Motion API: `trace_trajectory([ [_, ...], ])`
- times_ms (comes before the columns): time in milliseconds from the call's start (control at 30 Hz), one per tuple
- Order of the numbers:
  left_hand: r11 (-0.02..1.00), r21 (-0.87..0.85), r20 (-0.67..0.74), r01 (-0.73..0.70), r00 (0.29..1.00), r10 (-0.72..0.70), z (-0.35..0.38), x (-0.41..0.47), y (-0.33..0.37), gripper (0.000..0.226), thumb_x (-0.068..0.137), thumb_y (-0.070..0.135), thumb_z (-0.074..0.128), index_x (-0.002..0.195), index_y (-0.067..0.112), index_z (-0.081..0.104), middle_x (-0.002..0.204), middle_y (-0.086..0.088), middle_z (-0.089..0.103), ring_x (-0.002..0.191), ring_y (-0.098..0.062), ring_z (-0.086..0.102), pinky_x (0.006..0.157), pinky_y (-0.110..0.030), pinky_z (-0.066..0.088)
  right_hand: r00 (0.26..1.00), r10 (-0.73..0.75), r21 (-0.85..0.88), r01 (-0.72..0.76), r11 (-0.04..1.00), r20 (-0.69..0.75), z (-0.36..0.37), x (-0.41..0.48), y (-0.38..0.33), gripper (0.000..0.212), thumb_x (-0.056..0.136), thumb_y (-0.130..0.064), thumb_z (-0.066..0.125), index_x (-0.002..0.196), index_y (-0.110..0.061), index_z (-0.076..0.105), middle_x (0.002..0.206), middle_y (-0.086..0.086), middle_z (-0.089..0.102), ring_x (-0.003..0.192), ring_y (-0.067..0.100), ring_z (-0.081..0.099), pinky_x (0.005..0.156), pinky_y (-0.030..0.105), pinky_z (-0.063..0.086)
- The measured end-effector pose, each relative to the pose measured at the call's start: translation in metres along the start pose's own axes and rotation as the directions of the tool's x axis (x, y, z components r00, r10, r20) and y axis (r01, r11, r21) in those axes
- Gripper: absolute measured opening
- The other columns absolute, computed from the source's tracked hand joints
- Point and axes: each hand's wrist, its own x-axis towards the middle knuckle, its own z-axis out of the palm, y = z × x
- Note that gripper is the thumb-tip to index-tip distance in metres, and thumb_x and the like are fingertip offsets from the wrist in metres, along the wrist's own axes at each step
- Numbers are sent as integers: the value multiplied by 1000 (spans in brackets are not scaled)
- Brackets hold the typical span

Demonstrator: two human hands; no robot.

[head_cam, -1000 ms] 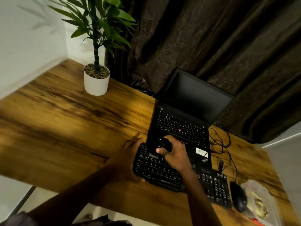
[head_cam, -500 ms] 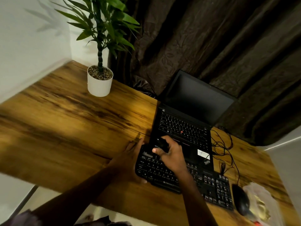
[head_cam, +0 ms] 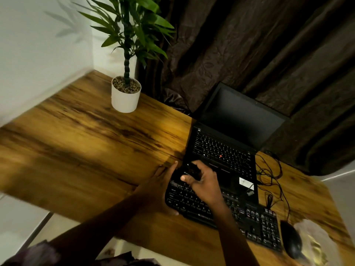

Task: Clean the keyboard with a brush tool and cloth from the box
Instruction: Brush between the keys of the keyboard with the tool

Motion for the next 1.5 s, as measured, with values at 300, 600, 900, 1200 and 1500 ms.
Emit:
trace_trajectory([
  [300,1000,-9,-11,-21,1000,21,-2,-1,3,150,51,74,80,152,33,-23,163,9,5,148,-16,1,118,-44,19,999,-38,-121,42,992,29,-14,0,2,37,81,-24,79,114,-28,62,96,-12,70,85,2,68,73,25,58],
  [600,999,-42,-3,2,1000,-2,-3,-2,2,152,48,77,79,152,36,-23,164,10,7,150,-17,3,118,-49,27,997,-25,-114,33,993,72,-16,-3,1,34,81,-20,79,104,-38,63,91,-12,71,83,6,69,73,34,60],
  [900,1000,26,5,18,1000,-18,0,-1,1,148,50,78,77,153,29,-18,162,7,7,149,-19,2,119,-43,21,994,-45,-85,54,995,104,4,-6,-14,28,82,-23,78,102,-34,63,92,-8,71,85,4,69,72,38,61],
  [1200,1000,-14,4,11,1000,-11,-2,-1,2,149,48,77,78,152,36,-21,163,10,6,149,-18,3,119,-48,23,993,-14,-248,44,968,121,-26,-7,-3,33,81,-23,78,101,-40,59,93,-12,69,88,0,66,79,33,60],
  [1500,1000,1,16,19,1000,-19,-1,-1,2,148,51,75,79,151,35,-22,163,8,4,149,-18,-1,120,-47,20,997,-58,-120,64,991,58,-9,-9,-12,30,81,-19,78,103,-33,63,92,-11,69,86,0,67,72,28,60],
])
